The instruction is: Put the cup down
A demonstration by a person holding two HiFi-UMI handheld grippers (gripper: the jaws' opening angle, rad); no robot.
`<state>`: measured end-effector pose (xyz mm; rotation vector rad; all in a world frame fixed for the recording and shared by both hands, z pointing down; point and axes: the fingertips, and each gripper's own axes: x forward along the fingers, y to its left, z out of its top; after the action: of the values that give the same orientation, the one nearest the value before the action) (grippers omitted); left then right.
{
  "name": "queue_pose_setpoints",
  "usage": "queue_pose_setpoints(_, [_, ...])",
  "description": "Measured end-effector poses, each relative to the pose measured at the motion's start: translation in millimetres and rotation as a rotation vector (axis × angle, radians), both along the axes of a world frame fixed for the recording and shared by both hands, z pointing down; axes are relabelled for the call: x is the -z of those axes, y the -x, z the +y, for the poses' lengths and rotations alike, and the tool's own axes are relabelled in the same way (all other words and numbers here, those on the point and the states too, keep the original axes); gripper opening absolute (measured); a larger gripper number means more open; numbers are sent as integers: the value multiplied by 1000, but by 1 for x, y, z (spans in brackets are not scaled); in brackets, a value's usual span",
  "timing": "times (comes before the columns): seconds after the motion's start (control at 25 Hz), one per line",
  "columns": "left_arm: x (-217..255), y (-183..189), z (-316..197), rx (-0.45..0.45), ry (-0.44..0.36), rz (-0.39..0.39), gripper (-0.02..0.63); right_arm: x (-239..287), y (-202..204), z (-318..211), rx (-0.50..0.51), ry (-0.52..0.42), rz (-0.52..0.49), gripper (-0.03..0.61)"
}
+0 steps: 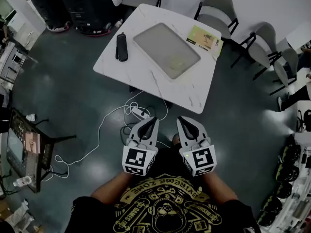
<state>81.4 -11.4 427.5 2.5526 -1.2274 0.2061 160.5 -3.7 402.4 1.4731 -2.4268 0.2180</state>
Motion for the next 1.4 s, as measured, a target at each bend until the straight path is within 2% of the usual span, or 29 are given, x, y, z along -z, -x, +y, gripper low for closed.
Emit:
queue_pose_setpoints(0.12, [6,-9,3,9,-30,-17,11,-3,-8,15,24,0,-3,6])
queue_pose_setpoints(0.24, [6,-21,7,16,-18,-23,11,-3,-24,24,39,7,12,6])
queue_pose_setpoints(0.56, [-7,-82,16,-28,19,-48,11,-9,-101,39,-40,34,-18,6])
queue_pose_setpoints(0.84, [-11,-117,24,-57,45,-52,11,-19,-128,53,-36,75,-42,5])
queue_pose_setpoints(1.4, [-22,-113,39,-52,76,-42,11,-27,-135,70,-71,89,-47,5])
